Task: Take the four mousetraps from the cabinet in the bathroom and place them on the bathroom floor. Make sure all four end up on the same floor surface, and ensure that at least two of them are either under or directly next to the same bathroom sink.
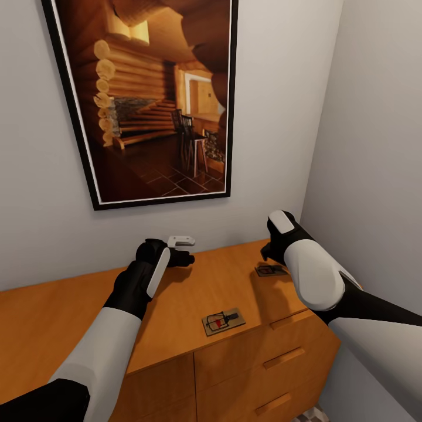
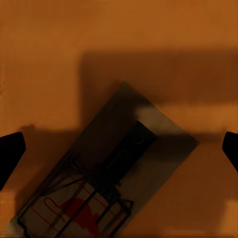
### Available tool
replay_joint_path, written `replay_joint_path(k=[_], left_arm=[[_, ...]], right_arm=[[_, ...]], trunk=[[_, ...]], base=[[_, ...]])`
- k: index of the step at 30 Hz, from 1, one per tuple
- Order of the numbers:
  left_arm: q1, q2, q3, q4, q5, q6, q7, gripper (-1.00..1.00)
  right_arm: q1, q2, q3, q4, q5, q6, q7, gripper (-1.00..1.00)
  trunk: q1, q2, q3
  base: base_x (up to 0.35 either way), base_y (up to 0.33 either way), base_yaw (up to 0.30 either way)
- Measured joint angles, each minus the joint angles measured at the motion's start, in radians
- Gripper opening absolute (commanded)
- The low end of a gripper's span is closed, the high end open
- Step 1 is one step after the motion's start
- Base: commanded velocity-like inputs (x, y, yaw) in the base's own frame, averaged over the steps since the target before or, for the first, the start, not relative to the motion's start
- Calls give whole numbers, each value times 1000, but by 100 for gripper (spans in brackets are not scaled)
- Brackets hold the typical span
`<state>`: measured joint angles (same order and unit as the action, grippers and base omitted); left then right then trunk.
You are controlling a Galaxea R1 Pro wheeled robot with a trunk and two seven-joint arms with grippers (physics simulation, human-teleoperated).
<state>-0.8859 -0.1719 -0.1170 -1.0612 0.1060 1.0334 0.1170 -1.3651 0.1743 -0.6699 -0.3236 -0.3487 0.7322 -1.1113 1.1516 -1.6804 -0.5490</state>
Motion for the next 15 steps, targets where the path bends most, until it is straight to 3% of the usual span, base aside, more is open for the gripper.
replay_joint_path(k=[6,15], left_arm=[[0,0,0,0,0,0,0,100],[0,0,0,0,0,0,0,100]], right_arm=[[0,0,2,1,-36,-2,-3,100],[0,-1,4,1,-48,-2,-4,100]], trunk=[[0,0,0],[0,0,0]], base=[[0,0,0],[-27,26,0]])
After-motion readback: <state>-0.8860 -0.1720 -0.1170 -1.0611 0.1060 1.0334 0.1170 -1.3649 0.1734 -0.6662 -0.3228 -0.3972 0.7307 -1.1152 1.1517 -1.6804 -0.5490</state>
